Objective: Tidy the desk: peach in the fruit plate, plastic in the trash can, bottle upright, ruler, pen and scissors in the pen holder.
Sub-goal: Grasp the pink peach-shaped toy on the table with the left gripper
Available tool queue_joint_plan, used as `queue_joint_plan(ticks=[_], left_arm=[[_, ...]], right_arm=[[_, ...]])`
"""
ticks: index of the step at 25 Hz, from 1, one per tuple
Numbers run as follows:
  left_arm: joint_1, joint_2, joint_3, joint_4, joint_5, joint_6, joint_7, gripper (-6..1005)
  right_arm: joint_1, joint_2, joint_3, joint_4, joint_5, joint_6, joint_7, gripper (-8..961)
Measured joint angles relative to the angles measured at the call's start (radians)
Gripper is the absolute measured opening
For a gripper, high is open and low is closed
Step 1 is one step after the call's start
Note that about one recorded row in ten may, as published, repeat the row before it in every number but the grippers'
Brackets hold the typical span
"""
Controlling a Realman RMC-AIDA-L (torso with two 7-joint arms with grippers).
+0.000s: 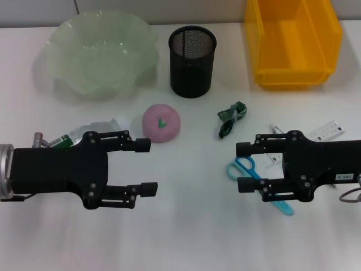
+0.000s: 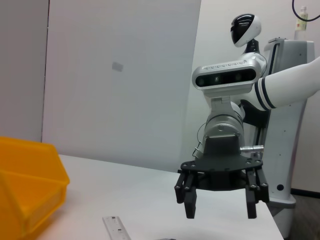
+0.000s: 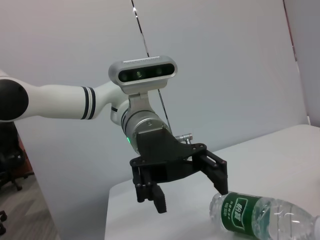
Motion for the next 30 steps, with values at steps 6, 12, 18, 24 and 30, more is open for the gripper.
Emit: queue_joint_plan(ticks=[6,12,18,24,30], left_arm=[[-0.003,-0.006,0.0,0.0,-0.002,-0.014,0.002,766],[-0.013,-0.014,0.0,-0.001,-0.002,-0.027,0.017,750],[-0.102,-0.022,0.032,-0.078,-0.002,-0.196,0.02,733],[-0.215,-0.025,0.053,-0.179,-0.002,-0.437,0.009,717],[-0.28,-0.027,0.102,-0.241,-0.003,-0.635,-0.046,700]], right_arm=[[0.0,0.0,0.0,0.011,0.009,0.001,-0.006,682],[-0.003,0.001,0.002,0.051,0.024,0.003,-0.04,681],[-0.026,-0.001,0.01,0.134,0.026,0.021,-0.102,681],[-0.055,-0.002,0.002,0.219,0.026,0.068,-0.171,682],[-0.083,-0.001,0.01,0.249,0.027,0.07,-0.188,681]])
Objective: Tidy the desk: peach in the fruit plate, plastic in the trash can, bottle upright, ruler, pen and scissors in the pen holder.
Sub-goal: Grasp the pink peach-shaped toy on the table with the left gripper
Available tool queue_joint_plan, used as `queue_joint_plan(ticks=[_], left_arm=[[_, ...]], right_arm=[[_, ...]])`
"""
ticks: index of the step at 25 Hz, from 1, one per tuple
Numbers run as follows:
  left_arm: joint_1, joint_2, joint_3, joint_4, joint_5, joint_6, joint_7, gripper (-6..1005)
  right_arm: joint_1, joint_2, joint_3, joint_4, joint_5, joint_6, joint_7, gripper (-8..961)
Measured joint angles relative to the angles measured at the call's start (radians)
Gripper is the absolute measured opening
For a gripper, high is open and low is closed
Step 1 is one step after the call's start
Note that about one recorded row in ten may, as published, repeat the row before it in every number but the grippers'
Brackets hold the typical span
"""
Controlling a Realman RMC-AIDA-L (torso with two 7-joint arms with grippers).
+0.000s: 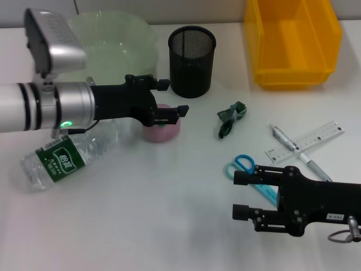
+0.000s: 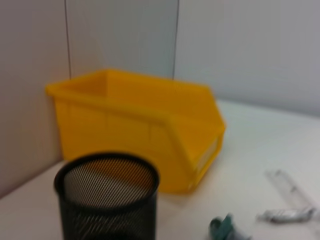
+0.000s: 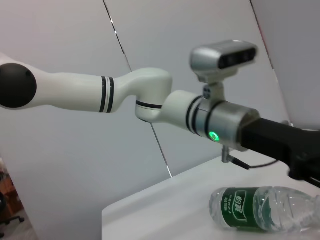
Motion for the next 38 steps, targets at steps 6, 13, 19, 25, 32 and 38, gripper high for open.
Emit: queue_joint_plan(ticks=[6,13,19,25,32,38], left_arm=[[0.0,0.003,0.188,0.032,0.009,-0.153,-0.069,684],[0.009,0.005,0.207,0.035,0.01,-0.18,-0.071,664],[0.012,0.007,0.208,0.026,0.01,-0.191,-0.071,648],[0.016,0.005,0.21,0.025,0.01,-0.221,-0.066,631],[0.015,0.003,0.227,0.028,0.01,-0.255,-0.072,548],[0.01,0.002,0.245,0.033,0.009,-0.256,-0.086,405]], right_arm=[[-0.005,0.0,0.0,0.01,0.001,0.0,0.0,682],[-0.007,0.0,0.0,0.011,0.001,-0.001,0.0,681],[-0.004,0.0,0.0,0.011,0.001,-0.001,0.0,682],[0.005,0.0,0.002,0.011,0.001,0.007,0.0,682],[0.012,0.0,0.003,0.011,0.0,0.009,0.0,681],[0.014,0.0,0.003,0.011,0.0,0.01,0.0,681]])
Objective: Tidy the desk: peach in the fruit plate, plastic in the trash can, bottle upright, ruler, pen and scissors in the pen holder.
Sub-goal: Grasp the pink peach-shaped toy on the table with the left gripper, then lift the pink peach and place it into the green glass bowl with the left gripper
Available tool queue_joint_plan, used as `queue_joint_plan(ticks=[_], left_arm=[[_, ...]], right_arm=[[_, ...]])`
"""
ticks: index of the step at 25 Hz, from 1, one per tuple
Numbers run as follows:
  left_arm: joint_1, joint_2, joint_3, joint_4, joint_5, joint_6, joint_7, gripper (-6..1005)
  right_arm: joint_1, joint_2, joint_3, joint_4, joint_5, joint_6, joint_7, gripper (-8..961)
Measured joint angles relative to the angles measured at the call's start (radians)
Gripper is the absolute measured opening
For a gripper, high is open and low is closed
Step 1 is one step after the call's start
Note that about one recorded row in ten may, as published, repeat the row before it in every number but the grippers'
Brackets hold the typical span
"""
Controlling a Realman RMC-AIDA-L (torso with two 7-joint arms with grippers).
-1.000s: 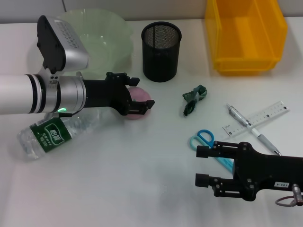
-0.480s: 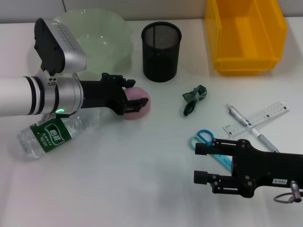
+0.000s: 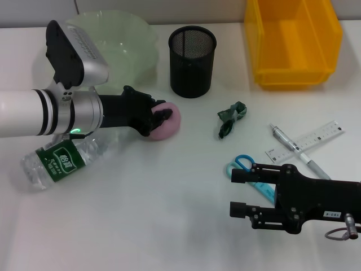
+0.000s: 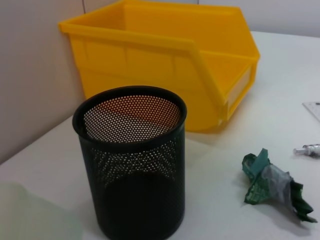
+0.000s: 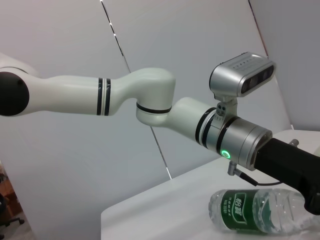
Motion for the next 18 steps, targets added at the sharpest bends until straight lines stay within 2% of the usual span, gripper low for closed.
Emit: queue_joint_plan(ticks=[2,7,11,12,15,17,18], left_arm=[[-0.002,0.001,0.006,0.006,0.0,0.005,-0.033,357],[0.009,0.003,0.013,0.036,0.0,0.022,-0.07,159],[0.029,0.006,0.007,0.084,0.001,0.063,-0.101,117],[0.054,0.006,0.004,0.138,0.001,0.079,-0.118,106],[0.078,0.006,0.004,0.189,0.001,0.085,-0.134,107],[0.121,0.008,-0.015,0.289,0.0,0.081,-0.178,107],[0.121,0.008,-0.015,0.289,0.0,0.081,-0.178,107]], right_arm=[[0.0,0.0,0.001,0.0,0.0,0.001,0.0,681],[-0.002,0.0,0.007,0.0,0.0,0.002,0.0,682],[-0.003,0.0,0.011,0.001,0.0,0.002,0.0,682],[-0.004,0.0,0.011,0.007,0.0,0.002,0.0,682],[-0.002,0.0,0.011,0.017,0.001,0.002,0.0,681],[-0.001,-0.001,0.011,0.023,0.001,0.002,0.0,681],[-0.001,-0.001,0.011,0.023,0.001,0.002,0.0,681]])
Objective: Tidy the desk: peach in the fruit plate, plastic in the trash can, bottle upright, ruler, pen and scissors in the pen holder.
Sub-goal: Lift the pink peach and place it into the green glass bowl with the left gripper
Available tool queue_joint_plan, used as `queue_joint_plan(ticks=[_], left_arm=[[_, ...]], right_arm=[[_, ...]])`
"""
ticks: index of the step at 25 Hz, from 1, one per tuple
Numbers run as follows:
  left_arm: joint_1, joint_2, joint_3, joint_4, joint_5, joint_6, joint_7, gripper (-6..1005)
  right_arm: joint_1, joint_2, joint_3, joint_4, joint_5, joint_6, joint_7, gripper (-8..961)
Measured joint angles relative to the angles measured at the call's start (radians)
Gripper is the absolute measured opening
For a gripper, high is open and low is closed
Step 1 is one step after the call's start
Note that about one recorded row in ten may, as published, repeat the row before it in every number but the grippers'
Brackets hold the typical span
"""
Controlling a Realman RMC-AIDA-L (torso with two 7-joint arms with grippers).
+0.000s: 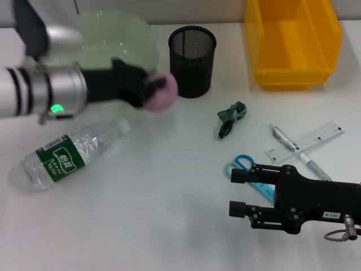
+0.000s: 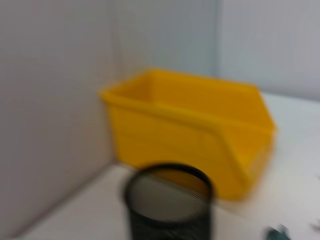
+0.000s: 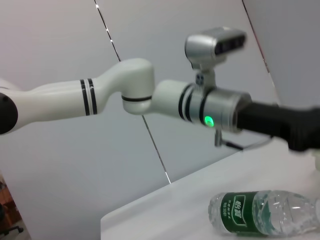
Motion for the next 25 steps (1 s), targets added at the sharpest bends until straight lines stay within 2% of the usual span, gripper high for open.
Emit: queue_joint_plan(ticks=[3,6,10,14,24,25], left_arm=[[0.025,-0.001,-0.06,0.066,-0.004,-0.014,-0.027,108],[0.022,-0.006,-0.114,0.074,-0.015,-0.087,-0.024,109],[-0.007,-0.004,-0.119,0.023,-0.023,-0.276,-0.027,110],[-0.034,-0.005,-0.11,-0.027,-0.023,-0.384,-0.027,111],[-0.14,-0.005,-0.098,-0.198,-0.011,-0.439,-0.018,121],[-0.14,-0.005,-0.098,-0.198,-0.011,-0.439,-0.018,157]], right_arm=[[-0.001,0.0,0.0,0.001,0.0,0.0,0.0,681],[0.0,0.001,-0.001,0.002,0.001,0.0,0.0,681],[0.008,0.001,-0.001,0.006,0.001,0.0,0.0,682],[0.015,0.002,-0.001,0.012,0.001,-0.001,0.0,682],[0.018,0.002,-0.001,0.015,0.002,-0.001,0.0,681],[0.018,0.002,-0.001,0.014,0.004,-0.001,0.0,681]])
